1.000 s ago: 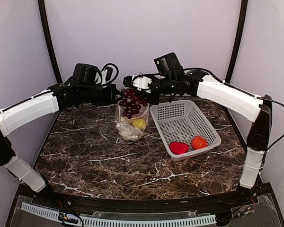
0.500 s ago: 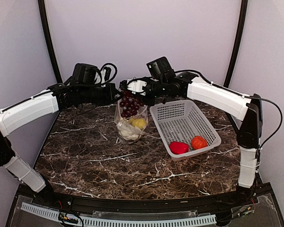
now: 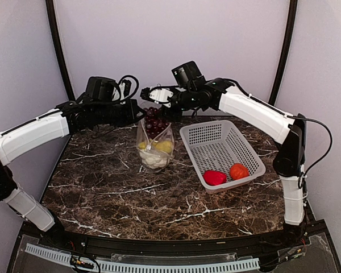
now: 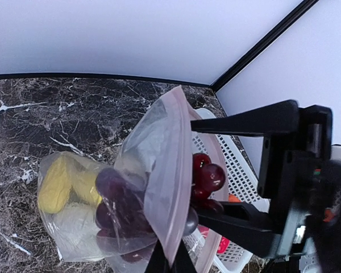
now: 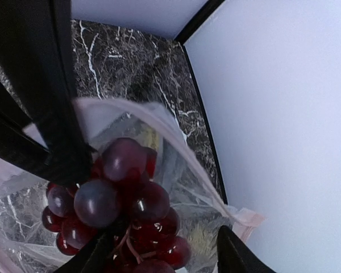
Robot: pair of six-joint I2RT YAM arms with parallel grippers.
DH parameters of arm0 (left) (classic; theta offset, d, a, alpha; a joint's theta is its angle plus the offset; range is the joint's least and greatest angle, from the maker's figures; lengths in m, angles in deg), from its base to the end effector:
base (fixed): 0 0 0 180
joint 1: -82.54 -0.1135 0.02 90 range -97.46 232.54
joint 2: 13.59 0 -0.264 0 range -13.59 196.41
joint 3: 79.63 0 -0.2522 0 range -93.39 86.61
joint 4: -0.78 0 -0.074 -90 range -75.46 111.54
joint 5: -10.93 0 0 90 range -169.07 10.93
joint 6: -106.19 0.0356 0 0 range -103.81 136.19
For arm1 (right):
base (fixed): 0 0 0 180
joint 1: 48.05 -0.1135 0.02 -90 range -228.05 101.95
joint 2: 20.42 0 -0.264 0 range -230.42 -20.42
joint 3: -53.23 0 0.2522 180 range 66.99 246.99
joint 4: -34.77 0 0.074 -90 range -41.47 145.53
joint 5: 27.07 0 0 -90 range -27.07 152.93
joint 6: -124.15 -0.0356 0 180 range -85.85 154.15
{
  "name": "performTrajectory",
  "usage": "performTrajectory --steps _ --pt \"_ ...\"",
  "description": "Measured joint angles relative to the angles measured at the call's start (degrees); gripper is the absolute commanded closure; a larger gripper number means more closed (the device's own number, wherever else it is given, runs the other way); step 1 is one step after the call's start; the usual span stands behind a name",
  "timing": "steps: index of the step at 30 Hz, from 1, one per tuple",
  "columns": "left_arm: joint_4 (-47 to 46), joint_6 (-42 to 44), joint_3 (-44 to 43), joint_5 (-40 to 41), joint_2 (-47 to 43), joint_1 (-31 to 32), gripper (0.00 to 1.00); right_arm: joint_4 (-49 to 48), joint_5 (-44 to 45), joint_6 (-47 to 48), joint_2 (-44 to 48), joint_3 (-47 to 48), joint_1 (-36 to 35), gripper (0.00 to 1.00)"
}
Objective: Place the food in the zip-top bag and seal the zipper
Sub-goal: Place the fake fruit in the zipper food storage bag.
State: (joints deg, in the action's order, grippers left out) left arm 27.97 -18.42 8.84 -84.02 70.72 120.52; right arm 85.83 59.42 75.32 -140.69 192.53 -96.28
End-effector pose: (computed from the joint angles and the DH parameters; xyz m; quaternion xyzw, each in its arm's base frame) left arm 0.2716 -0.2159 0.3705 0.0488 0.8172 -0.3678 0.4411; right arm 0.3210 0.3627 0.3656 -0.6256 0.6110 0.0566 0.4818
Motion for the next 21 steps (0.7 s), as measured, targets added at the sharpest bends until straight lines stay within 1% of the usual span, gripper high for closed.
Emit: performTrajectory --steps 4,8,12,14,19,21 --pt "-0.13 -0.09 0.42 0.39 0.11 0.0 0.99 2.45 -2.75 -2.56 0.5 1.68 -0.11 0.37" --pt "-0.55 0.11 1.2 1.03 0.11 0.0 0.99 3.63 -5.44 -5.55 3.28 -2.4 -0.11 0.34" --pt "-1.75 0.39 2.58 1.16 0.11 0.0 0.99 4.81 -7.17 -9.07 7.23 -6.47 -0.09 0.18" --pt "-2.23 0.57 2.99 1.14 0.11 0.0 0.99 5.62 -7.37 -10.14 8.41 -6.95 -0.09 0.18" --pt "-3.15 1.22 3.15 1.05 0.44 0.0 0.99 6.6 -6.78 -12.79 8.94 -6.88 0.33 0.2" --pt "-3.26 1.44 3.17 1.05 0.55 0.0 0.99 6.91 -6.73 -14.21 8.92 -6.69 0.61 0.18"
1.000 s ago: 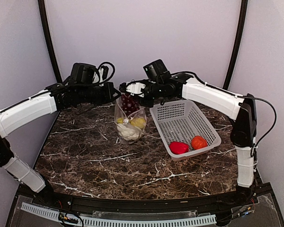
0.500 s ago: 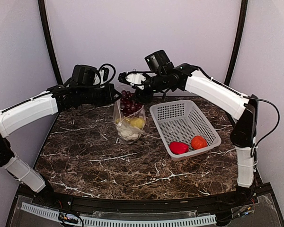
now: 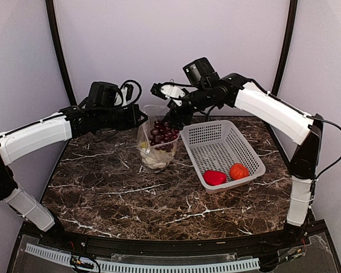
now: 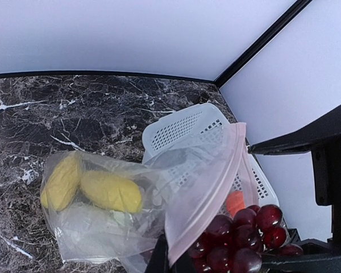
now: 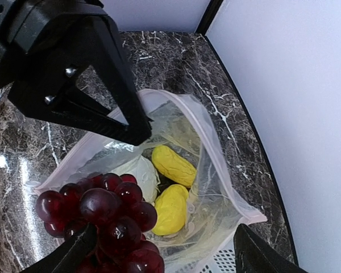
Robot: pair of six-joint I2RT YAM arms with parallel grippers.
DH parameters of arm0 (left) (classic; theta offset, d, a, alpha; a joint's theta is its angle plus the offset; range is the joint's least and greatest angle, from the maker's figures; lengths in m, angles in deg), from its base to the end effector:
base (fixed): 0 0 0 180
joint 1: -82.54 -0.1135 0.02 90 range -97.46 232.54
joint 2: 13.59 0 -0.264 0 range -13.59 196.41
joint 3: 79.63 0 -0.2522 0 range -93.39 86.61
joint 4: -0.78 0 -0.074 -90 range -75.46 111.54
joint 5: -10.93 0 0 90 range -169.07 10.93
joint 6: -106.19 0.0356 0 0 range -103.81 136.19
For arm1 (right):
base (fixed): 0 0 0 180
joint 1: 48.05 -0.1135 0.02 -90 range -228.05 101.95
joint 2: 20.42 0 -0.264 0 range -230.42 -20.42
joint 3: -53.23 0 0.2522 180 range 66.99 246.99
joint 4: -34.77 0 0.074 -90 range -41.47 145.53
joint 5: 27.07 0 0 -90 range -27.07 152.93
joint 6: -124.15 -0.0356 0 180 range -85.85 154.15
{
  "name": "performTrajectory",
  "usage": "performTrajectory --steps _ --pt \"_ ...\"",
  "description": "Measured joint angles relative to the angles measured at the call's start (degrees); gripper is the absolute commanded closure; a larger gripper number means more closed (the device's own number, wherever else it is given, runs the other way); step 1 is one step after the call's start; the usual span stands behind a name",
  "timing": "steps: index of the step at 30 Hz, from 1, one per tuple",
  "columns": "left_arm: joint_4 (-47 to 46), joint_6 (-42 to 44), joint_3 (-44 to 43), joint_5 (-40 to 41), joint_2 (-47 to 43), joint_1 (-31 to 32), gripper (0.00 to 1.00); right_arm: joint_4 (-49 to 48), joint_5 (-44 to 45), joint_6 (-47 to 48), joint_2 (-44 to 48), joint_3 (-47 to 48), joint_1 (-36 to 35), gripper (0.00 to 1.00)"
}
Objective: Place the food in the zip-top bag and seal the zipper
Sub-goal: Place the fake fruit in the zipper food storage bag.
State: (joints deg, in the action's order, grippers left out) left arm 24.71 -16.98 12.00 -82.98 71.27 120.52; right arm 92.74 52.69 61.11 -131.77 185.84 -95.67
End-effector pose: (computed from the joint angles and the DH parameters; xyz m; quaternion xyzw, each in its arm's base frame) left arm 0.2749 -0.2177 0.3537 0.0539 0.8192 -0.3545 0.4475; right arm 0.2909 0.3282 0.3857 -0.5712 0.6840 0.1586 0.4251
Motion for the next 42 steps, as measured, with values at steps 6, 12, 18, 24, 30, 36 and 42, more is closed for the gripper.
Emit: performTrajectory --steps 6,12,18,24,30,36,42 --pt "-0.44 0.31 0.52 -0.07 0.04 0.0 0.99 1.31 12.22 3.89 -4.9 7.39 -1.07 0.03" --pt "-0.46 0.59 0.63 -0.15 0.26 0.0 0.99 4.92 14.58 9.94 -8.15 7.02 -1.73 0.01" --pt "-0.5 1.05 0.59 -0.98 1.2 0.0 0.99 9.11 1.75 9.92 -4.83 4.26 -0.24 0.01" --pt "-0.72 1.01 0.46 -2.89 2.8 0.0 0.99 9.77 -5.86 4.48 -5.05 8.41 0.96 0.01" --pt "-1.51 1.51 0.46 -5.44 2.73 0.0 0.99 10.91 -16.85 -2.16 -9.51 14.03 4.02 0.01" --pt "-1.55 2.58 0.46 -5.7 2.45 -0.22 0.99 10.82 -30.51 -8.74 -11.41 15.72 8.98 0.01" --pt "-1.55 3.1 0.46 -5.79 2.45 -0.22 0.99 8.26 -47.76 -18.34 -13.07 9.46 9.51 0.01"
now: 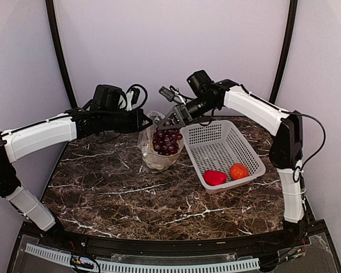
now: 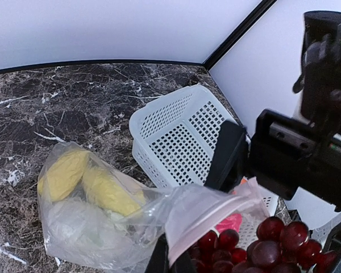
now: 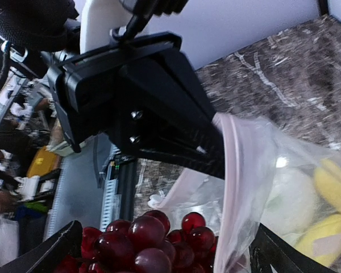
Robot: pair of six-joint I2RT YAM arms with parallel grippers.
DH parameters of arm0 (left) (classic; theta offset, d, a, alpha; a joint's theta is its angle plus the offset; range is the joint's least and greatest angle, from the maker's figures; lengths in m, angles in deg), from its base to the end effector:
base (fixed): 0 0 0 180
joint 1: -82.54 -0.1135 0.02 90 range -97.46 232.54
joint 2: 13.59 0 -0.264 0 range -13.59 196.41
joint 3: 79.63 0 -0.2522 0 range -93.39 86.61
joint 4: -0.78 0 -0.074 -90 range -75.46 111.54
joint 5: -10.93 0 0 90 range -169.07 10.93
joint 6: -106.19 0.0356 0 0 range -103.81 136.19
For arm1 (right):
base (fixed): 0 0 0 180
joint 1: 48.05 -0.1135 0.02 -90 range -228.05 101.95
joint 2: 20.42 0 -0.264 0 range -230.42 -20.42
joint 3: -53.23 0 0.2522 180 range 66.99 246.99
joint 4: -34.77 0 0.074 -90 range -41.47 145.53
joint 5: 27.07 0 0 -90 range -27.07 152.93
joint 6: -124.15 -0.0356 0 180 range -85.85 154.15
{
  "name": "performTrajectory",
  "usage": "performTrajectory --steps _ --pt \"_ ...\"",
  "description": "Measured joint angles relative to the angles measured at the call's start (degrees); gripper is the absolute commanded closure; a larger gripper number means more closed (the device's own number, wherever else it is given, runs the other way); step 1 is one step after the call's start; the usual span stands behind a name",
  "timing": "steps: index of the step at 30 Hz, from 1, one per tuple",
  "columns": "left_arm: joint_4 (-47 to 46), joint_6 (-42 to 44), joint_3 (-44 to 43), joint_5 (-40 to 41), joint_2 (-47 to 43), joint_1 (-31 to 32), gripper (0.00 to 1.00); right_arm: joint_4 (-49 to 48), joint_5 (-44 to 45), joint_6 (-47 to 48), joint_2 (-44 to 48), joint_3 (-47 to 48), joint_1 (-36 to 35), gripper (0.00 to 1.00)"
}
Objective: Place the food in the zip-top bag and seal the zipper
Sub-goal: Place the fake fruit in the zipper food storage bag.
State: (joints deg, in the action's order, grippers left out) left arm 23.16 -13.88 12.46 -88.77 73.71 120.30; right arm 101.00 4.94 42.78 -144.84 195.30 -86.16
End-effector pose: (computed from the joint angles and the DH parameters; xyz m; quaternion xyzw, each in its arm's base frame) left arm 0.2818 -0.2258 0.3394 0.1026 0.8199 -0.3699 0.4247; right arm 0.3520 0.3144 0.3381 -0.4819 0.6830 0.5172 0.1838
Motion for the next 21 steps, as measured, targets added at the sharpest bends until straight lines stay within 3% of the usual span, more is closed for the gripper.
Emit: performTrajectory --steps 6,11,15,21 --pt "0.0 0.33 0.0 -0.63 0.0 0.0 0.99 -4.68 -9.53 -8.81 -2.12 -3.48 0.35 0.01" --pt "0.0 0.57 0.0 -0.81 0.0 0.0 0.99 -5.07 -5.79 -9.9 -2.64 0.33 0.83 0.01" --pt "-0.02 0.59 0.0 -0.83 0.0 0.0 0.99 -4.15 6.38 -4.2 -2.62 1.44 -0.66 0.01" --pt "-0.17 0.96 0.0 -1.05 0.0 0.0 0.99 -4.83 1.77 -4.63 -2.69 -1.18 -0.83 0.01"
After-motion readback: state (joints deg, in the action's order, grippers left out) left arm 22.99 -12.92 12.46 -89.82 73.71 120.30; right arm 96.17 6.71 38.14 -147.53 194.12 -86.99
